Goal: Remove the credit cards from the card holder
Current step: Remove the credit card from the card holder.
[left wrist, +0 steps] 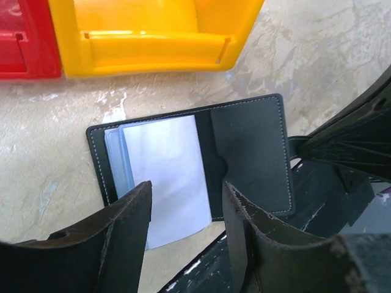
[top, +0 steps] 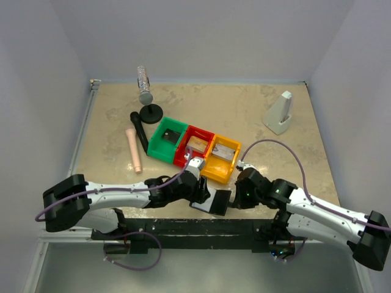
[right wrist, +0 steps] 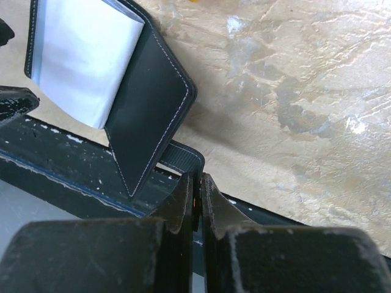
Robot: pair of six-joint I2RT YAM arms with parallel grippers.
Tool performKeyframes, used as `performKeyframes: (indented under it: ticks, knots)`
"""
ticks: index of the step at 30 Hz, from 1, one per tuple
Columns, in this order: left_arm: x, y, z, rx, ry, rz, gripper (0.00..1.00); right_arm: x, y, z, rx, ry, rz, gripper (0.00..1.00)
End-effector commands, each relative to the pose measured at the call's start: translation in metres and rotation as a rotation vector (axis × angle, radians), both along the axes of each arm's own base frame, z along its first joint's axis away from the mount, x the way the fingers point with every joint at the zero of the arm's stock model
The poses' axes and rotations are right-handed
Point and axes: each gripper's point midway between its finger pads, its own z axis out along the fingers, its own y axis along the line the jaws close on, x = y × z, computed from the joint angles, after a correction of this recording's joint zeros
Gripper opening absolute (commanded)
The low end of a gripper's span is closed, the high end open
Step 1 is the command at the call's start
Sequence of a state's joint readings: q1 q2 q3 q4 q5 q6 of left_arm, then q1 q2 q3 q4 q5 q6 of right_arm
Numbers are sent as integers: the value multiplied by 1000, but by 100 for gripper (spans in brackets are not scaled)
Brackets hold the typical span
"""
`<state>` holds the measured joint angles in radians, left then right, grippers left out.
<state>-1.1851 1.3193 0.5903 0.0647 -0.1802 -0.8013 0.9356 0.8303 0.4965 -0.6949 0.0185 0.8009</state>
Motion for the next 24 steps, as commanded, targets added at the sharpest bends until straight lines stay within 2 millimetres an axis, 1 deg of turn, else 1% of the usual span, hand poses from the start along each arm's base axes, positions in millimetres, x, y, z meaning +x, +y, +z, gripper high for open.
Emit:
performKeyframes:
  ticks: [1,11,13,20,24]
  knots:
    - [1,8,-11,29,13,26,54,8,1,0,3,-18,-46,0]
    - [-2,12,-33,89,41,22,55,7,3,-11,-24,9,-44,0]
    - [-3,11,-36,96,48,19,55,7,3,-10,-23,7,-41,0]
    - [-8,5,-43,95,74,-15,55,8,5,-10,-19,8,-34,0]
    - [-14,-4,-41,59,87,-62,54,8,7,-10,-16,10,-30,0]
